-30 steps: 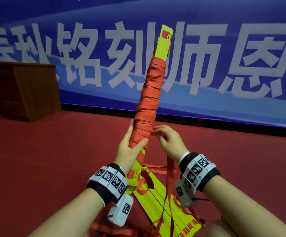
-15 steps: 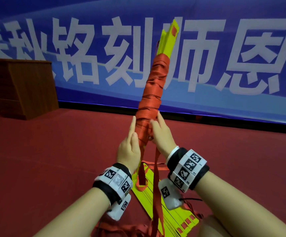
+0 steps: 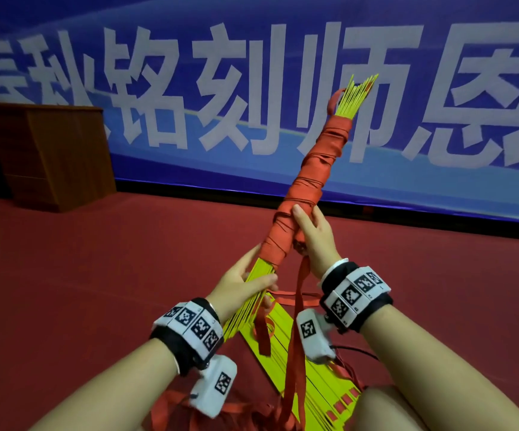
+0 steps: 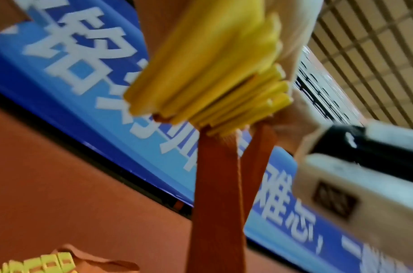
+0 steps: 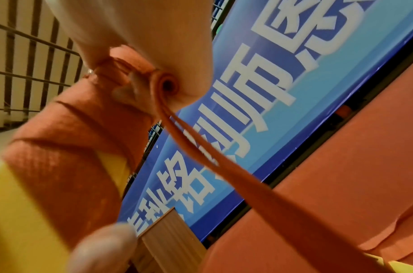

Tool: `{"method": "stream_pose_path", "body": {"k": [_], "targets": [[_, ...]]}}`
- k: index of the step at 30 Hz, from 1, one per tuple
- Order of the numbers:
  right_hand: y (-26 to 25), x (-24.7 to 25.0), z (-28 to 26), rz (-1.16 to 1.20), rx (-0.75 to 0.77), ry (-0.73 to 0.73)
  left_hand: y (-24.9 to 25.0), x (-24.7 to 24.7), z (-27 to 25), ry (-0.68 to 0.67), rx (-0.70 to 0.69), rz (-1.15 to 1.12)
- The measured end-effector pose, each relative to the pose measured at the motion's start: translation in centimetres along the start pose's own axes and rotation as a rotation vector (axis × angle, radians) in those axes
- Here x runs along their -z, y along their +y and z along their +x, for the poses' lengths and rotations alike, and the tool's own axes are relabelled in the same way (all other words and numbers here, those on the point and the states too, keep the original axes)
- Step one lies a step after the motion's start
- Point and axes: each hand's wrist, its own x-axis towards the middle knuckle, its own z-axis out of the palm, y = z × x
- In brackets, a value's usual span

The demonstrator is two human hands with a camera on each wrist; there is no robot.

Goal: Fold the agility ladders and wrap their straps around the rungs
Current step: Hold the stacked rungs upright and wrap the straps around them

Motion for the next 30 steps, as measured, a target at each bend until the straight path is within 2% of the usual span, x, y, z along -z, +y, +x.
{"method": "stream_pose_path", "body": {"k": [3, 6, 9, 12, 14, 17, 19, 21, 23, 25, 26, 30], "targets": [[0.2, -0.2, 0.3, -0.063, -0.069, -0.058, -0.5, 0.0, -0.1, 0.146, -0.137, 0.187], [0.7, -0.8, 0.3, -0.084, -0.158, -0.032, -0.6, 0.8, -0.4, 0.359, -0.129, 0.665], [1.2, -1.8, -0.2, -0.139, -0.094, 0.011, -0.6, 1.1, -0.9, 0.443, -0.079, 0.994], [2.0, -2.1, -0.3, -0.171, 0.022, 0.105, -1.1, -0.1, -1.5, 0.444, -0.143, 1.147], [2.4, -1.8, -0.2, -0.11, 0.065, 0.124, -1.5, -0.2, -1.3, 0.383, -0.189, 1.118], [2.1, -1.5, -0.2, 0.02, 0.036, 0.095, -2.0, 0.4, -0.8, 0.216, -0.195, 0.713], [1.7, -1.3, -0.2, 0.092, 0.01, 0.066, -2.0, 0.5, -0.8, 0.116, -0.109, 0.332], [1.3, -1.3, -0.1, 0.123, -0.01, 0.025, -1.5, 0.2, -1.2, 0.017, 0.057, -0.033], [1.0, -1.2, -0.1, 0.092, -0.02, -0.013, -1.0, -0.2, -1.6, -0.019, 0.151, -0.231], [0.8, -1.3, -0.1, 0.038, -0.03, -0.043, -0.8, -0.2, -1.6, 0.04, 0.136, -0.231], [0.7, -1.3, -0.1, 0.02, -0.05, -0.052, -1.0, 0.0, -1.5, 0.086, 0.099, -0.156], [1.1, -1.3, 0.0, -0.006, -0.181, -0.104, -1.2, 2.0, -1.5, 0.257, -0.065, 0.37]]}}
